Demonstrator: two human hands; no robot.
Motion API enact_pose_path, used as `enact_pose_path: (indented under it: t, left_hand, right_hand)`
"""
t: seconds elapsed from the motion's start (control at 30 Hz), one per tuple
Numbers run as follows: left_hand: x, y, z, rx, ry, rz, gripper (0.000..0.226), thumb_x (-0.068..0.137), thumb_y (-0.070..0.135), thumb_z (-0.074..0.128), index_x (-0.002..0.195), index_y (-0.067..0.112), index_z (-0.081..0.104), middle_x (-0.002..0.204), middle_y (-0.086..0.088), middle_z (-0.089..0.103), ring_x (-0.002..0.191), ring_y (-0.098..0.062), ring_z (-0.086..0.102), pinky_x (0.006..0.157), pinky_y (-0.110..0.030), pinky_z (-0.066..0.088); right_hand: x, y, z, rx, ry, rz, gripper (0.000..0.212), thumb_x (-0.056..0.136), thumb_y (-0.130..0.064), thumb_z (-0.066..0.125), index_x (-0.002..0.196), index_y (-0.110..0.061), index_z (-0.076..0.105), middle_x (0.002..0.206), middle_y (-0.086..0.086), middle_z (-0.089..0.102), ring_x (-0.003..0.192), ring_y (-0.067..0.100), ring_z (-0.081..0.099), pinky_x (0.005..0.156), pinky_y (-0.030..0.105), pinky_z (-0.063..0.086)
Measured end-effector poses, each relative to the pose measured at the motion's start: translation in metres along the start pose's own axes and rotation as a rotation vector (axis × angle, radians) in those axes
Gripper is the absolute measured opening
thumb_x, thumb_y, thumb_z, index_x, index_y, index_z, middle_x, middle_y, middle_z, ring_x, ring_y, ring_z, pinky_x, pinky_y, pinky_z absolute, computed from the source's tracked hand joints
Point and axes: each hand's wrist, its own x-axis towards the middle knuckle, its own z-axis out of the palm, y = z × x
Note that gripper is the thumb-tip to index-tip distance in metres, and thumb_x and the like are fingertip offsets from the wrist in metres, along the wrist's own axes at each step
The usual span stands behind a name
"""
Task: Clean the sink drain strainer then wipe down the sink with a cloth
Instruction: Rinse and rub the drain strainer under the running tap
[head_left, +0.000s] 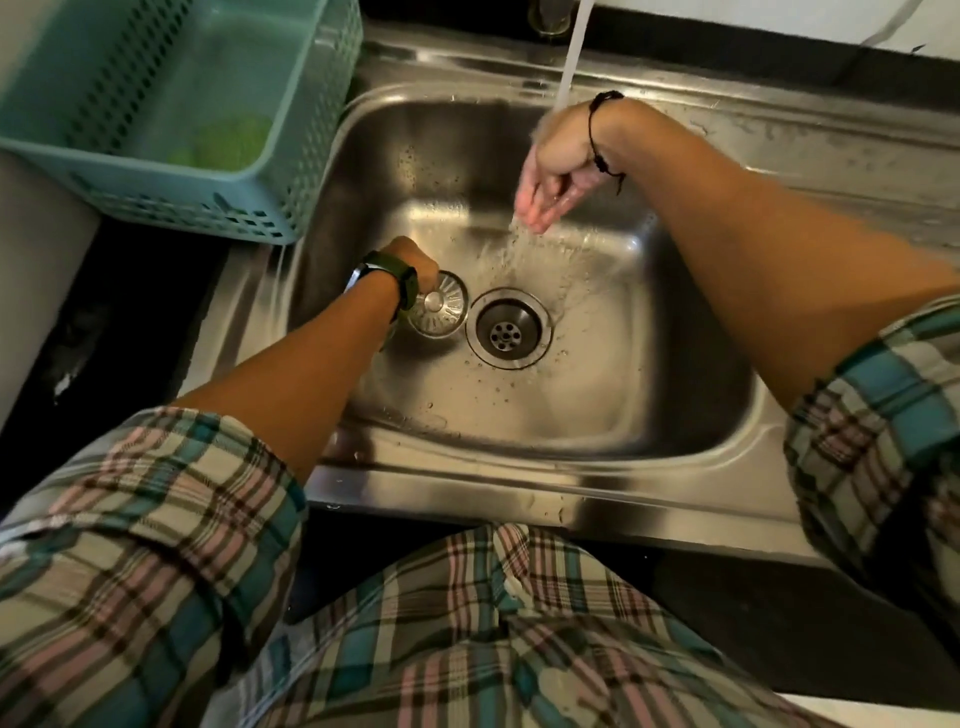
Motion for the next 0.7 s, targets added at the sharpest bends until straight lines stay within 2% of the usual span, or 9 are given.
enact_pose_path:
  t: [0.1,0.2,0.33,0.43,0.57,0.7]
  left_hand:
    - [0.002,0.001,0.010,-0.094,-0.018,-0.008,0.015,0.073,0.017,0.064,0.079,0.002,0.064,0.092,-0.016,0.069,0.086,-0.032,0.065,0.077,-0.038,0.055]
    - [0.000,0.013,0.028,-0.231,-0.052,0.005,0.022,0.073,0.014,0.065,0.092,0.002,0.066,0.097,-0.016,0.069,0.091,-0.033,0.065,0.085,-0.043,0.055]
    - [-0.009,0.032,0.046,-0.248,-0.077,0.016,0.022,0.081,0.011,0.059,0.099,0.000,0.065,0.104,-0.016,0.067,0.094,-0.032,0.063,0.083,-0.035,0.052]
    - [-0.014,0.040,0.057,-0.229,-0.101,0.037,0.027,0.088,0.013,0.050,0.107,-0.001,0.063,0.115,-0.015,0.064,0.105,-0.030,0.060,0.085,-0.033,0.048]
    - [-0.013,0.042,0.064,-0.153,-0.046,0.113,0.028,0.090,0.012,0.050,0.112,0.000,0.062,0.119,-0.017,0.062,0.110,-0.031,0.058,0.090,-0.032,0.046]
    - [-0.007,0.039,0.066,-0.026,-0.031,0.217,0.026,0.088,0.011,0.052,0.110,0.003,0.064,0.120,-0.017,0.062,0.111,-0.032,0.056,0.095,-0.034,0.045]
  right_hand:
    - [0.001,0.000,0.002,-0.007,0.028,-0.035,0.035,0.087,0.015,0.033,0.109,0.007,0.059,0.107,0.024,0.063,0.098,0.029,0.066,0.079,0.030,0.056]
    - [0.004,0.003,0.006,0.011,0.048,-0.047,0.035,0.086,0.016,0.036,0.109,0.006,0.059,0.104,0.021,0.063,0.098,0.029,0.065,0.079,0.029,0.056]
    - [0.008,0.009,0.006,0.116,-0.014,-0.082,0.038,0.084,0.018,0.034,0.107,0.006,0.062,0.103,0.021,0.065,0.094,0.026,0.067,0.077,0.027,0.058]
    - [0.012,0.015,0.003,0.136,-0.042,-0.076,0.037,0.085,0.019,0.035,0.105,0.005,0.063,0.099,0.020,0.065,0.092,0.025,0.067,0.071,0.025,0.059]
    - [0.018,0.017,0.001,0.147,-0.012,-0.088,0.035,0.084,0.018,0.036,0.097,0.003,0.066,0.098,0.021,0.067,0.091,0.026,0.069,0.074,0.026,0.058]
    - [0.020,0.018,-0.001,0.141,-0.012,-0.102,0.032,0.084,0.017,0.042,0.085,0.000,0.069,0.086,0.017,0.070,0.078,0.021,0.072,0.059,0.020,0.056]
